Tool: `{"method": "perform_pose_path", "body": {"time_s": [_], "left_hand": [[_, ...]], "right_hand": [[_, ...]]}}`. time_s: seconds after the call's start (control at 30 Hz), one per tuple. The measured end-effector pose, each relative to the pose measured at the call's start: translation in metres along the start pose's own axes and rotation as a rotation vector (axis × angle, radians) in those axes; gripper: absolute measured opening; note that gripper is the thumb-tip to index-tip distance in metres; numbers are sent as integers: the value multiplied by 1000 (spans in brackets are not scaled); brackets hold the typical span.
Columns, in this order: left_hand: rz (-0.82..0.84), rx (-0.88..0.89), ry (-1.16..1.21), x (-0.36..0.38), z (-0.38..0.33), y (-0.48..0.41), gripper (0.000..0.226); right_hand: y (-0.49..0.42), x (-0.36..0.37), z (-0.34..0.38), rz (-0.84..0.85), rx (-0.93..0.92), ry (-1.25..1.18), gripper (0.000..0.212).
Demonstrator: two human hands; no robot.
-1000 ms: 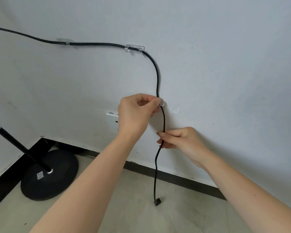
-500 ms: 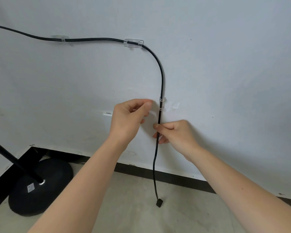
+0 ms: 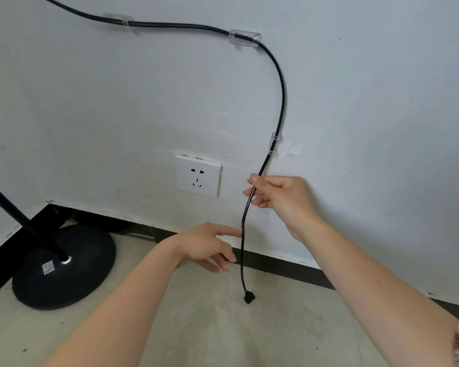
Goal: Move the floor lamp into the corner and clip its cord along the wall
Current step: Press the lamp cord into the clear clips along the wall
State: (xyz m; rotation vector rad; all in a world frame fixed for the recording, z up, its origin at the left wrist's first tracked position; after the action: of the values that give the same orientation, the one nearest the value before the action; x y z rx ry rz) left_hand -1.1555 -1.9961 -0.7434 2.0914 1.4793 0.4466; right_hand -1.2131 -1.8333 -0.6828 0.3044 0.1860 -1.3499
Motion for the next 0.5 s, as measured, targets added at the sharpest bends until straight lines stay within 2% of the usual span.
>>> {"method": "perform_pose_path", "body": {"time_s": [0.1, 0.2, 0.27, 0.4, 0.43, 0.5], "left_hand": [[32, -1, 304, 0, 11, -3, 37], [50, -46, 581, 0, 16, -5, 37], [-9, -83, 692, 1, 14, -6, 38], [-230, -82, 902, 3, 13, -9, 8], [-253, -83, 959, 2, 14, -9, 6], [-261, -103, 1026, -1, 17, -7, 18]], "right_hand": [[0, 4, -1, -22, 10, -63, 15], [1, 9, -3, -14, 15, -131, 17], [1, 12, -4, -8, 11, -161, 19], [1, 17, -4, -6, 3, -183, 21], [1, 17, -5, -14, 1, -184, 22], [1, 17, -6, -56, -9, -170, 22]]}}
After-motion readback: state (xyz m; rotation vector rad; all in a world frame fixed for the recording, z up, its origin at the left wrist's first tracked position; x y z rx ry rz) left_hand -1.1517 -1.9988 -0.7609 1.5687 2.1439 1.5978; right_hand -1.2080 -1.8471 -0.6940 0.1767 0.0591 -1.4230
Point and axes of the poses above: each hand's wrist, its own y-axis away from the middle knuckle, its own x-axis out of the palm, z = x × y, the point moved 1 cm from there along -y, towards the middle knuckle, and after that the axes turned 10 degrees about y, right-handed, at the moved point
